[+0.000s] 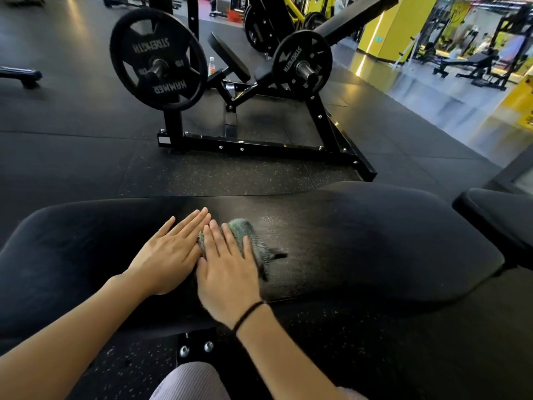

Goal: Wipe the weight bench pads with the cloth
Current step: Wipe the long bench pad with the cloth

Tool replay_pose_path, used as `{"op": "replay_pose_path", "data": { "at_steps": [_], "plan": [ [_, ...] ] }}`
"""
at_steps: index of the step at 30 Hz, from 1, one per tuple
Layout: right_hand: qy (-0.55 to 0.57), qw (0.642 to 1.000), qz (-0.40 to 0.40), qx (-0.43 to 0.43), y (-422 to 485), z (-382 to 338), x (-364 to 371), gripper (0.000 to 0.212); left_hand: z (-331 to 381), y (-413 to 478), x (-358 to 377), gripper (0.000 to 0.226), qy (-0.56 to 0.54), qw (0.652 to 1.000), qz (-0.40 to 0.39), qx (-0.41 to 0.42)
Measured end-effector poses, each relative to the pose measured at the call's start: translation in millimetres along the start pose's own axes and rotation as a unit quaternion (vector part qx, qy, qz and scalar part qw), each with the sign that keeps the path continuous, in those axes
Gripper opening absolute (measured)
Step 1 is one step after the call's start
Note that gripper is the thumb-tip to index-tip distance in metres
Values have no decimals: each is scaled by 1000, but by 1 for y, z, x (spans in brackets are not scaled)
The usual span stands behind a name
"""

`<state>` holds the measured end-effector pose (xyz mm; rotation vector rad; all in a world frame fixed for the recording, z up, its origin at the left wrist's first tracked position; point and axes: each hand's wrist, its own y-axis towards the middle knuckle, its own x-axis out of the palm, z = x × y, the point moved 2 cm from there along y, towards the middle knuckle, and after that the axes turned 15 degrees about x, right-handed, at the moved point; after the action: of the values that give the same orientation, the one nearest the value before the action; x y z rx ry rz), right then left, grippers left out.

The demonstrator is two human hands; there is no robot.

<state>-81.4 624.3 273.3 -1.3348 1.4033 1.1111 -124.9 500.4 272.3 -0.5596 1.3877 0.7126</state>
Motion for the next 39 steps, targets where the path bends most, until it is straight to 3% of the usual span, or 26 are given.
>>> {"op": "replay_pose_path", "data": {
  "at_steps": [2,4,7,9,11,13,15,17,18,22,25,29,32,36,39],
  "plan": [
    [4,999,-16,-30,-1,7,-6,55,0,-1,-1,75,-11,1000,-1,0],
    [-27,1000,5,-6,7,65,-17,57,-1,-2,-4,78,-39,999,3,-6],
    [-71,983,54,163,33,186,-48,62,-2,-1,-3,79,-52,999,7,-6],
    [-54,958,-6,282,52,238,-64,54,-1,-1,-2,78,-57,998,15,-9],
    [-47,950,-31,306,65,239,-64,54,0,0,-1,77,-54,998,21,-11],
    [-64,971,-14,232,67,193,-50,54,0,0,-1,76,-61,998,27,-11],
    [-67,994,31,79,48,118,-27,58,0,1,0,75,-58,998,30,-14],
    [-28,999,15,-38,35,55,-11,65,1,1,0,74,-48,998,29,-19],
    [-17,998,-7,-56,44,37,-5,65,1,1,0,74,-42,999,26,-22],
    [-33,998,-59,-10,138,25,0,52,0,1,-1,74,-41,999,24,-25],
    [-39,996,-74,14,153,20,-2,52,0,0,-2,73,-47,998,23,-24],
    [6,996,-4,-92,32,48,-14,55,0,-1,-1,72,-46,998,30,-22],
    [-17,993,19,-111,-36,85,-16,52,2,0,-1,71,-50,998,32,-25],
    [-61,997,-2,-53,54,98,-21,58,1,0,-3,70,-50,998,27,-26],
    [-62,996,-61,32,141,99,-18,53,1,0,-2,70,-55,998,30,-25]
  ]
}}
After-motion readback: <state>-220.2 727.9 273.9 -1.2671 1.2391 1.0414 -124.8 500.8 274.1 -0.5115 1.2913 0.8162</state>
